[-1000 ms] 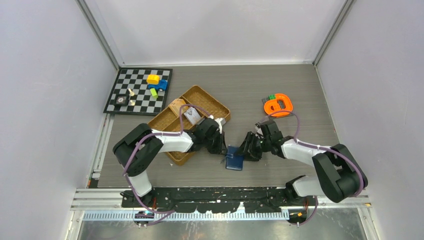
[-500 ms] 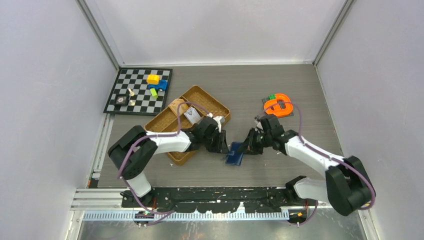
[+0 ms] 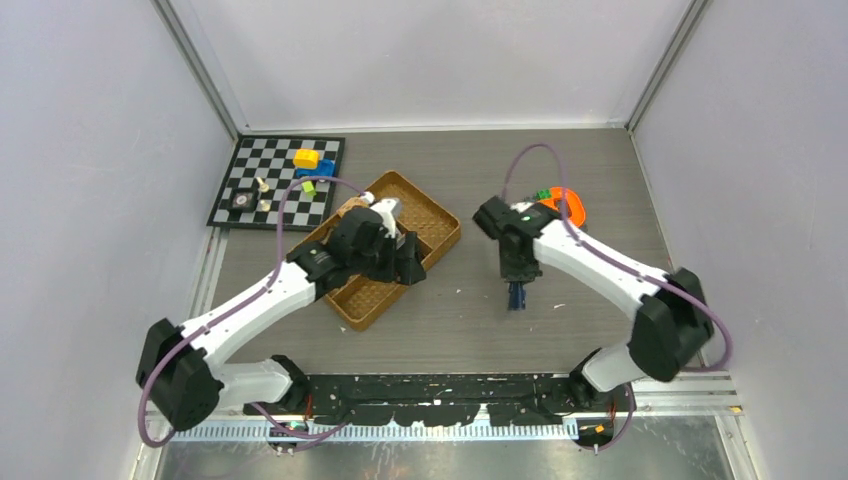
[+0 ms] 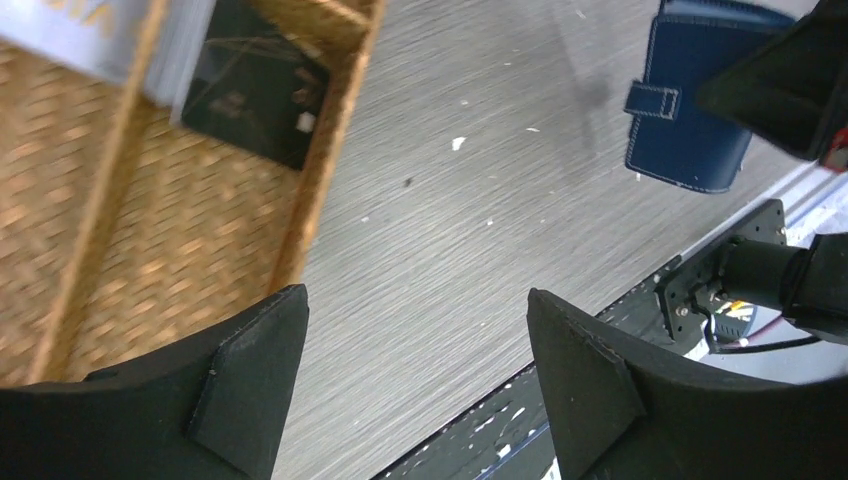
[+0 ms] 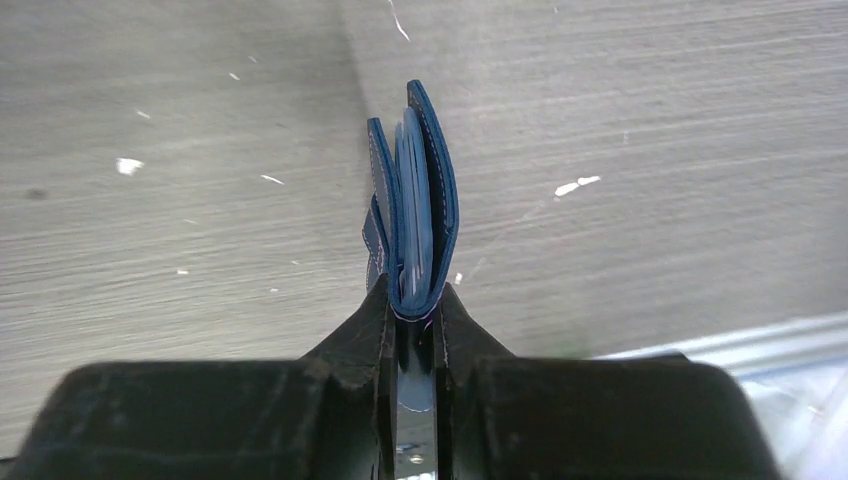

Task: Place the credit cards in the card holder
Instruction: Close the card holder at the center of the board.

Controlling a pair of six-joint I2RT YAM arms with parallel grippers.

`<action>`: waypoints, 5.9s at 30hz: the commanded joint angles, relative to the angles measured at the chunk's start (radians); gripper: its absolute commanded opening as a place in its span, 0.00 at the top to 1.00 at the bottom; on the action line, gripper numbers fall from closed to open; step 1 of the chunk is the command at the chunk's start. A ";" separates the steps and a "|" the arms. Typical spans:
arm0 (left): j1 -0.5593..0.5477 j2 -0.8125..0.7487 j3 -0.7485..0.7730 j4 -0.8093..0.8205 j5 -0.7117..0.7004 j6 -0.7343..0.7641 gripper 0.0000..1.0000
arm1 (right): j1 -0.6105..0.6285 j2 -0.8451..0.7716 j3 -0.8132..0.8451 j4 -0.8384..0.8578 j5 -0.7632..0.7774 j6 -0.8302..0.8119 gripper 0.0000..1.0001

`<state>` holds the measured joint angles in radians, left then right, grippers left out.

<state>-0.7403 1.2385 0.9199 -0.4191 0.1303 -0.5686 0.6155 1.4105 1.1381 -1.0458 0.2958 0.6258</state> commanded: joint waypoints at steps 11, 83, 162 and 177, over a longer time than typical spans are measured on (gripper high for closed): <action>0.082 -0.208 -0.149 -0.137 0.005 0.014 0.16 | 0.351 0.474 0.337 -0.169 0.207 0.234 0.52; -0.206 0.582 0.038 0.202 -0.194 -0.262 0.64 | -0.073 0.120 -0.227 0.475 -0.522 -0.040 1.00; -0.206 0.590 0.025 0.223 -0.172 -0.268 0.72 | -0.073 0.315 -0.227 0.590 -0.536 0.027 1.00; -0.206 0.589 0.025 0.230 -0.169 -0.266 0.73 | -0.059 0.381 -0.210 0.570 -0.459 0.044 0.99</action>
<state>-0.9394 1.7737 0.9844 -0.1165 -0.0185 -0.8566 0.5198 1.6783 0.9695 -0.5919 -0.2863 0.6552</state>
